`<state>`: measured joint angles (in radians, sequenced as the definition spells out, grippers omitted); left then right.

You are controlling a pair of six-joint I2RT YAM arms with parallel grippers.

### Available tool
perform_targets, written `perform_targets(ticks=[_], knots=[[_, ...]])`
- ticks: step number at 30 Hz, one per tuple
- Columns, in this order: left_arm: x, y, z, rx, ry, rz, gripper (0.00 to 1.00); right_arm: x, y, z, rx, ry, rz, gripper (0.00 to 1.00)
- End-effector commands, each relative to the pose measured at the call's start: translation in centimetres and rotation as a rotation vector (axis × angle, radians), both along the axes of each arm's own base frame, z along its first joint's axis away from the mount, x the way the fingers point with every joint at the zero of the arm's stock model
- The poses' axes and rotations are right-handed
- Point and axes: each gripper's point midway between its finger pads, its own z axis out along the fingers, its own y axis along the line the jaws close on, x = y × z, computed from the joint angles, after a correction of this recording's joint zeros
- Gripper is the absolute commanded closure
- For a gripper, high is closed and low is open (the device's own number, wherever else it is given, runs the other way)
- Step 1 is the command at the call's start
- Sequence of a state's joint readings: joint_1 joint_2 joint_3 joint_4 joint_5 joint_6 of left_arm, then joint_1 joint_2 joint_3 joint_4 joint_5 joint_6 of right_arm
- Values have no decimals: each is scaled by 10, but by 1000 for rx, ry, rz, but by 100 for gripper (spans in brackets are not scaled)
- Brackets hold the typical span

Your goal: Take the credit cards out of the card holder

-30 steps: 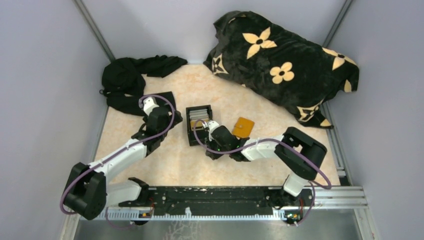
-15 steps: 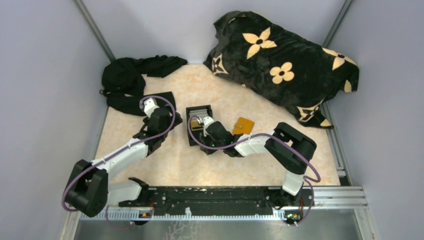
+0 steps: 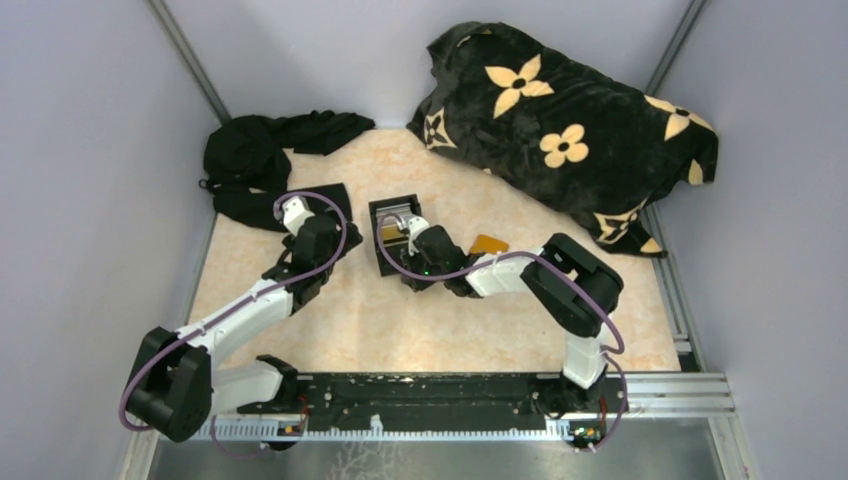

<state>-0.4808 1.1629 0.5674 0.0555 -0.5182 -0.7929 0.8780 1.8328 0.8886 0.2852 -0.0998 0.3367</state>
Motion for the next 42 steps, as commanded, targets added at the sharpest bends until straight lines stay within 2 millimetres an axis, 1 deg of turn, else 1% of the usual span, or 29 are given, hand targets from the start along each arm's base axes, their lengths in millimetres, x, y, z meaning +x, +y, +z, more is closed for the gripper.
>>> perform_targets(ticks=[1,6,9,13,18,24,27,29,30,32,33,34,35,36,37,38,39,40,41,42], knots=[[-3,4,-4,7,7,18,1,19,-2,-10,-58,-23,-10,100],[-3,4,-6,10,14,14,1,30,4,-11,-57,-25,-16,100],[-5,5,-8,13,15,17,1,39,5,-10,-52,-28,-31,100],[-5,6,-10,18,19,19,1,53,-1,-10,-52,-34,-63,100],[-5,6,-11,19,22,15,1,67,-13,-5,-42,-36,-106,100],[-6,6,-13,20,22,14,1,69,-19,-2,-47,-42,-115,100],[-6,5,-13,17,22,12,1,62,-19,1,-27,-32,-99,100],[-6,4,-11,11,18,6,1,55,-20,7,-5,-21,-92,100],[-6,4,-10,8,17,4,1,51,-22,13,7,-21,-90,100],[-6,1,-8,-6,12,-4,1,41,-30,25,23,-23,-93,100],[-6,-2,-7,-16,10,-18,1,39,-32,38,40,-40,-93,100],[-6,-5,-6,-29,5,-34,1,35,-37,46,47,-51,-95,100],[-6,-10,-4,-37,-2,-62,1,33,-42,63,65,-81,-104,100],[-5,-19,-1,-41,-14,-116,1,30,-50,80,81,-111,-119,98],[-3,-28,4,-43,-38,-172,1,27,-60,85,67,-123,-143,94],[-2,-37,8,-53,-58,-221,1,27,-70,93,54,-145,-177,85],[-2,-47,12,-68,-73,-269,1,27,-81,99,37,-162,-209,74],[-2,-57,17,-80,-92,-314,1,28,-93,102,17,-178,-242,60],[-4,-70,22,-92,-106,-364,1,28,-103,107,5,-195,-274,49],[-6,-82,27,-98,-120,-401,1,29,-116,107,-15,-204,-311,39]])
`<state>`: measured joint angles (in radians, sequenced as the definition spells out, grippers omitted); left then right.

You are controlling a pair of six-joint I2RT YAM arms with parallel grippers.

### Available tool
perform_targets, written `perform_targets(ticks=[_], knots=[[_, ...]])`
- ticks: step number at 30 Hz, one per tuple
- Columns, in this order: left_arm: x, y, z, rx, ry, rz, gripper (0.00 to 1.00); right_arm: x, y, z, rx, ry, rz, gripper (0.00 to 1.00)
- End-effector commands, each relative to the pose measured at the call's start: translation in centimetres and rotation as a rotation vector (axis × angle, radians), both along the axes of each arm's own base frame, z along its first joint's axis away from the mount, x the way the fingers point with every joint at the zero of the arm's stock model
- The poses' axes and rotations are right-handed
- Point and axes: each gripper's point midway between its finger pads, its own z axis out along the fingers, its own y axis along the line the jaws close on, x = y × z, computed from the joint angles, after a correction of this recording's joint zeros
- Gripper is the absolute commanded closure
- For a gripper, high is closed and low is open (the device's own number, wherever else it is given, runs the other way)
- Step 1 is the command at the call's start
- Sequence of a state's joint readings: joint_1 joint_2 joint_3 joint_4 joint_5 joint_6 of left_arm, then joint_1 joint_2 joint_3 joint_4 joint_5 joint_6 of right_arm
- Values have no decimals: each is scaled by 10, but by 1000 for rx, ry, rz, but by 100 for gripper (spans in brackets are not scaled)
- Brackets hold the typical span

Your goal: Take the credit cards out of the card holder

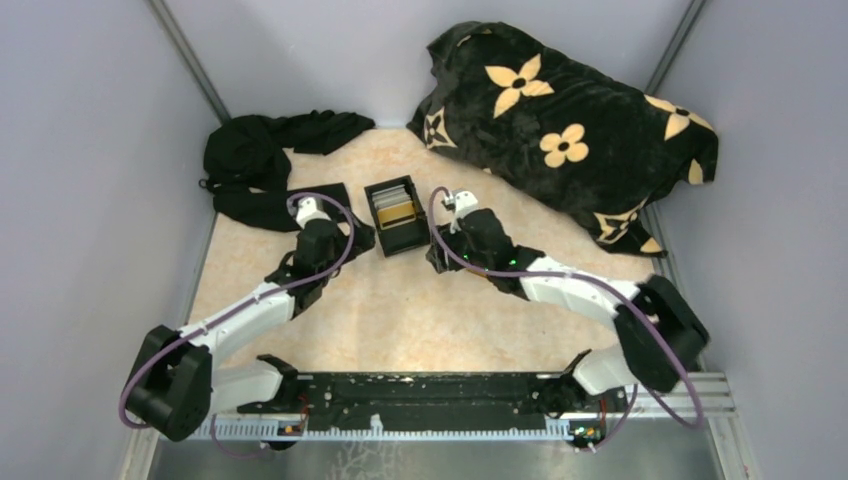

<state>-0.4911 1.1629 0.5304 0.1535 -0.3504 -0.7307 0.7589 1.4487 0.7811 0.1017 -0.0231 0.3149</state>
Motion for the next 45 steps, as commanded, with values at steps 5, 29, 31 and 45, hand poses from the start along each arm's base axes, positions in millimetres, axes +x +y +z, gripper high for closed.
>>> perform_targets(ticks=[5,29,31,45], knots=[[-19,-105,55,-19,-269,-400,1,30,-117,7,-64,-17,-425,32],[-52,-190,21,-14,-274,-845,76,105,-154,-20,-109,18,-591,100],[-49,-190,18,-1,-275,-840,67,117,-160,-17,-103,7,-619,99],[-45,-176,9,12,-250,-757,0,92,-163,-87,-77,204,-631,73]])
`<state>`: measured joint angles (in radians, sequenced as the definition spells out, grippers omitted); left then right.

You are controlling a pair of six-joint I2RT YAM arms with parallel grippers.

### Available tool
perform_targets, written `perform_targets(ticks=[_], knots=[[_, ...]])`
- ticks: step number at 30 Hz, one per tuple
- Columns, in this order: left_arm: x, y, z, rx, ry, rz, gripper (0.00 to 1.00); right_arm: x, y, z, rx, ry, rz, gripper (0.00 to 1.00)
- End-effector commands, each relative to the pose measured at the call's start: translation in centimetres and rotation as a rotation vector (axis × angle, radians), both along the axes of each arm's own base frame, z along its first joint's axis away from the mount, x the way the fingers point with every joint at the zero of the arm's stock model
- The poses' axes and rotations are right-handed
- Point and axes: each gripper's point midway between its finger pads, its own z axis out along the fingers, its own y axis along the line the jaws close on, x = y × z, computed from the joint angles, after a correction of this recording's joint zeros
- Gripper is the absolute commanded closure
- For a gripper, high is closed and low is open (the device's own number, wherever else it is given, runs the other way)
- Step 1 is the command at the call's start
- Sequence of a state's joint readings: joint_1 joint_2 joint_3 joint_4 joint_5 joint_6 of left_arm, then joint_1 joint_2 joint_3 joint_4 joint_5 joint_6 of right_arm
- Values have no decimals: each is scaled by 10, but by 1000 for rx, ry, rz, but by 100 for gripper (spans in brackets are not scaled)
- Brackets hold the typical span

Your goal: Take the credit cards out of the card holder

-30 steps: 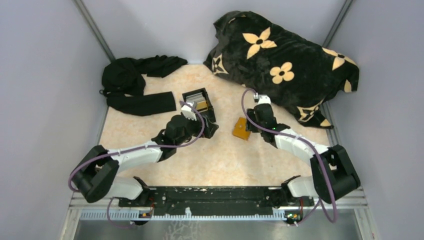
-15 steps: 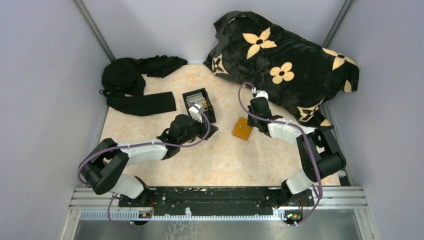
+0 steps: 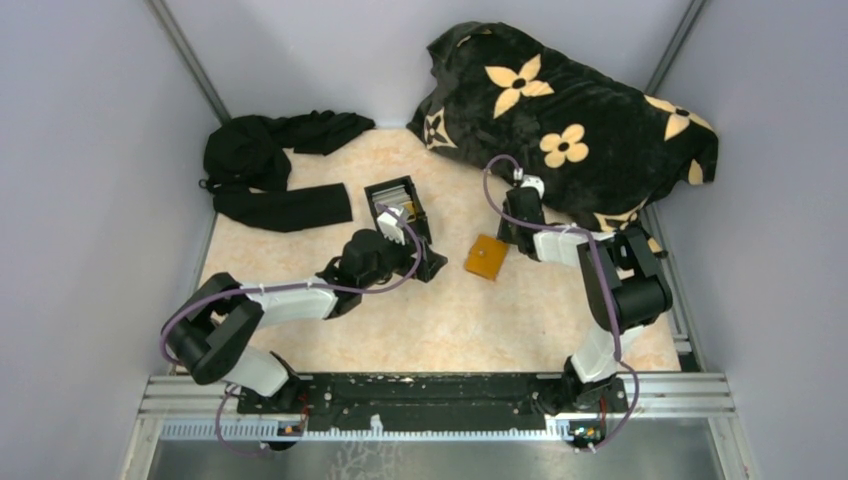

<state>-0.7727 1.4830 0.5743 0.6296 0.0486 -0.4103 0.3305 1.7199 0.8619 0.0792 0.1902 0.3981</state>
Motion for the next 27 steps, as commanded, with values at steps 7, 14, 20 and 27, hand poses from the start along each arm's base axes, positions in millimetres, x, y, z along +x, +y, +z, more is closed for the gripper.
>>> perform_targets(ticks=[7,14,20,27], knots=[[3,8,18,-26,-33,54,0,-75,13,-8,142,27,-33,80],[4,20,22,-22,-48,102,0,-127,68,22,265,24,50,81],[10,25,15,-8,-27,155,0,-122,68,79,230,-161,76,78],[16,24,-8,39,39,187,0,-95,78,111,83,-222,144,55]])
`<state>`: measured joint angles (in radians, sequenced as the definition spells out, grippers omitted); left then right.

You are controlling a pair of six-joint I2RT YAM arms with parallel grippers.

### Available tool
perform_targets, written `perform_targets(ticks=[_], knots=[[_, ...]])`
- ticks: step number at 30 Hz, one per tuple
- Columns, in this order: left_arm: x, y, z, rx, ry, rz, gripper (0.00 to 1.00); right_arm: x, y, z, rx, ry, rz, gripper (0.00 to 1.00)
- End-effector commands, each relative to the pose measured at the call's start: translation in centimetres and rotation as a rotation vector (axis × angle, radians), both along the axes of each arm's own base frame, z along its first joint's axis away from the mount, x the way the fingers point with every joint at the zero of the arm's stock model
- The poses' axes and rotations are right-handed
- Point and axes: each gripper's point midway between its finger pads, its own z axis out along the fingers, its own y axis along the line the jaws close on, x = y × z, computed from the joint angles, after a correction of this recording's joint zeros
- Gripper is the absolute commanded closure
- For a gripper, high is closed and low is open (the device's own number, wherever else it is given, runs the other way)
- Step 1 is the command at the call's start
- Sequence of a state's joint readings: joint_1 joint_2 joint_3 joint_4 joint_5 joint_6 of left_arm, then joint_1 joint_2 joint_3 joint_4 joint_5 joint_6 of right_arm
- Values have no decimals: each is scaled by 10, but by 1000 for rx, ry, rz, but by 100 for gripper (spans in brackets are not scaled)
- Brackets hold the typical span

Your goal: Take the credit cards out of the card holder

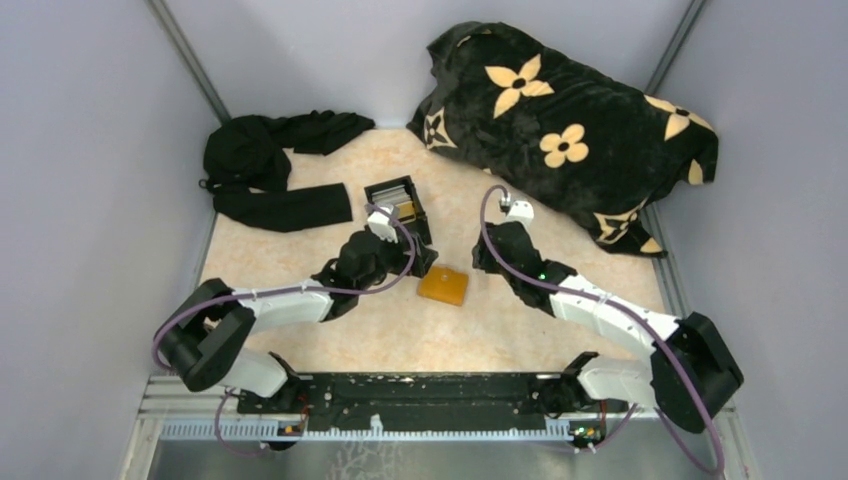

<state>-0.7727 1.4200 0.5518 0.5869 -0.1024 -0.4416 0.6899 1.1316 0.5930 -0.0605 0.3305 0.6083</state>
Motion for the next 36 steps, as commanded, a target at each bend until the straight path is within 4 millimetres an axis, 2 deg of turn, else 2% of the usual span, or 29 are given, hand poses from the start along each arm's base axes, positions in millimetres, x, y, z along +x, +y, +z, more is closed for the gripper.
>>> perform_targets(ticks=[1,4,9,11,16,20,29,30,31,36], knots=[[6,1,-17,31,61,46,0,24,17,24,-108,-53,25,55],[9,6,-23,48,92,91,0,20,41,16,-158,-54,76,51],[14,24,-30,70,118,193,0,16,58,-8,-221,25,115,49],[17,31,-32,85,126,226,1,15,65,-10,-231,29,136,51],[25,58,-48,126,224,372,11,12,86,-13,-249,30,181,51],[24,66,-51,84,263,398,14,8,97,-23,-273,47,209,51],[21,60,-49,53,270,360,12,-8,98,-57,-327,118,236,57],[21,60,-47,49,267,358,12,-11,95,-71,-356,146,237,57],[21,59,-46,46,265,354,12,-12,94,-76,-365,156,236,57],[20,58,-45,38,256,341,11,-14,89,-88,-392,180,228,58]])
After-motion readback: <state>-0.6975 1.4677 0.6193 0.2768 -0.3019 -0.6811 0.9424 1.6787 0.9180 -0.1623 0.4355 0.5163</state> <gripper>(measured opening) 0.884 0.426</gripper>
